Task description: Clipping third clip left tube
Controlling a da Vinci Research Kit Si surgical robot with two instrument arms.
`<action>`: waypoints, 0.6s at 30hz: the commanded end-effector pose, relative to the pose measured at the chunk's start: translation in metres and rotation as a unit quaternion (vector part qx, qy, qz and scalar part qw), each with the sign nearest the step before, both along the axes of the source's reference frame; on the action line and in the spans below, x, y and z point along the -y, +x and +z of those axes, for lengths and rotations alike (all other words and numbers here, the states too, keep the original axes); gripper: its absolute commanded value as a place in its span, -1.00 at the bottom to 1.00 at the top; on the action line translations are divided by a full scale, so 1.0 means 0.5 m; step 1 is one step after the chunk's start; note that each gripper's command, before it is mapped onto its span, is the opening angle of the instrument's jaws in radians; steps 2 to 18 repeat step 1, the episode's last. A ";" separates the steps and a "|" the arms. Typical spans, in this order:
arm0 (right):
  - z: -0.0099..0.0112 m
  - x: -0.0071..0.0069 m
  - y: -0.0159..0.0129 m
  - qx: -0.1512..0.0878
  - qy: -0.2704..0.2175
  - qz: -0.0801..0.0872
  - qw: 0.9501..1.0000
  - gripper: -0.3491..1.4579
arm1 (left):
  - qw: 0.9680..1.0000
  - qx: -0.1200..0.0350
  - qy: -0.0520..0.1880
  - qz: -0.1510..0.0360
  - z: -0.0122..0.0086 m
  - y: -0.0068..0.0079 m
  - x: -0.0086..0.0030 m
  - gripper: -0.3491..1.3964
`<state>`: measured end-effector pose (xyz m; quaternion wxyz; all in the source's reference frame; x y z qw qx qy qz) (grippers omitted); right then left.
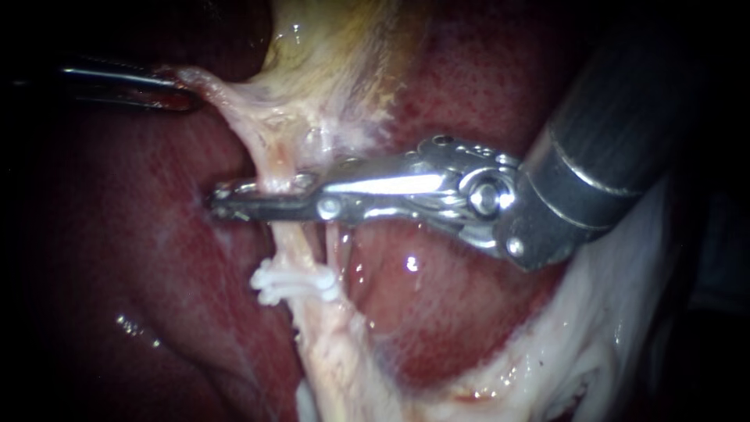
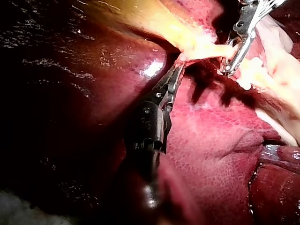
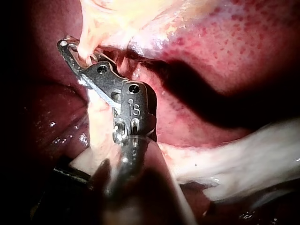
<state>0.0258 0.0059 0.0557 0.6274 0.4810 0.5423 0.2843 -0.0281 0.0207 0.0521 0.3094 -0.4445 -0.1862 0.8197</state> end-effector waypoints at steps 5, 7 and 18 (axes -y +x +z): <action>0.0004 0.0001 0.0000 -0.001 0.000 -0.002 1.000 -1.00 | 1.000 0.000 0.000 0.000 0.0000 0.0000 0.0000 -1.00; 0.0004 0.0001 0.0000 -0.001 0.000 -0.002 1.000 -1.00 | 1.000 0.000 0.000 0.000 0.0000 0.0000 0.0000 -1.00; 0.0004 0.0001 0.0000 -0.001 0.000 -0.002 1.000 -1.00 | 1.000 0.000 0.000 0.000 0.0000 0.0000 0.0000 -1.00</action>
